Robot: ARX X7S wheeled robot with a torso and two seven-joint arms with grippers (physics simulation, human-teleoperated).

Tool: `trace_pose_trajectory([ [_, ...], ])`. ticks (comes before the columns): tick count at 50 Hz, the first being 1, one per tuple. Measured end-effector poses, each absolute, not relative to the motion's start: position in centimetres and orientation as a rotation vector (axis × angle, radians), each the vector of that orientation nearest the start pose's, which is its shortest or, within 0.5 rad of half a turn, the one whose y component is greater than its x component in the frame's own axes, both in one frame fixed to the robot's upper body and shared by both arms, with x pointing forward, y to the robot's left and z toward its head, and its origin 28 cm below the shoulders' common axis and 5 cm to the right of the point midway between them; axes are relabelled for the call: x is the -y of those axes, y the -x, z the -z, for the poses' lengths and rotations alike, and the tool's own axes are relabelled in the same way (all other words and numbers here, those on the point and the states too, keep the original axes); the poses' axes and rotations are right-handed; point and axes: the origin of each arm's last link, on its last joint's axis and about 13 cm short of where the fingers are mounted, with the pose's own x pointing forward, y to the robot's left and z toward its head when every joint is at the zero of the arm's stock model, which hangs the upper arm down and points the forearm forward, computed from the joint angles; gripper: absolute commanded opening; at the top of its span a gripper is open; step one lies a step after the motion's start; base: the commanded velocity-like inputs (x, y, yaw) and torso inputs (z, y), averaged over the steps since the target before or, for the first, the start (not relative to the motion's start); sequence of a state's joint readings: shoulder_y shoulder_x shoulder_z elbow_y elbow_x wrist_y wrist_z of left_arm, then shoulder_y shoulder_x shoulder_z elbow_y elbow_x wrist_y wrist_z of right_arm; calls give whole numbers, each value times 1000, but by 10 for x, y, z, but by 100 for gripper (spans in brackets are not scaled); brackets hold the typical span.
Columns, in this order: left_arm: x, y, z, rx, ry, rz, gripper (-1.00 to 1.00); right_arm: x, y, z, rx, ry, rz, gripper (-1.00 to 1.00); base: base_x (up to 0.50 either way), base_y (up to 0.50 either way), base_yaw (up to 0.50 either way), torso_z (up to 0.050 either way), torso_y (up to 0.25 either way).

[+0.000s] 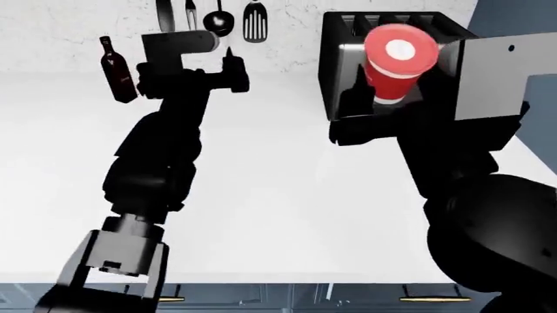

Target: Pick the jello cup and cereal from the counter and place them in the cabinets closest to them.

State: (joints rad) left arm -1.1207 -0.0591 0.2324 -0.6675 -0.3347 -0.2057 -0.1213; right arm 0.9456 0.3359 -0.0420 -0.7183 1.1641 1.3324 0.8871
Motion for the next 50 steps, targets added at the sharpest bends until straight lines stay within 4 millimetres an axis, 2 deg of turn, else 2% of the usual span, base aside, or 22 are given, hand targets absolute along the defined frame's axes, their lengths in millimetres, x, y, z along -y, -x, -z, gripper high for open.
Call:
trace_pose_trajectory([
  [5, -190, -426, -215, 148, 85, 9, 100, 88, -217, -297, 243, 96, -87, -100, 0, 0, 0, 0, 0],
  [12, -194, -433, -209, 98, 55, -42, 100, 89, -206, -318, 305, 141, -109, -100, 0, 0, 0, 0, 0],
  [22, -196, -436, -206, 93, 49, -48, 100, 89, -196, -335, 340, 189, -134, -100, 493, 0, 0, 0, 0],
  [30, -197, -437, -206, 116, 63, -23, 100, 89, -193, -342, 337, 223, -144, -100, 500, 0, 0, 0, 0],
  [50, -197, -437, -206, 127, 93, 6, 100, 88, -194, -346, 313, 261, -157, -100, 500, 0, 0, 0, 1],
])
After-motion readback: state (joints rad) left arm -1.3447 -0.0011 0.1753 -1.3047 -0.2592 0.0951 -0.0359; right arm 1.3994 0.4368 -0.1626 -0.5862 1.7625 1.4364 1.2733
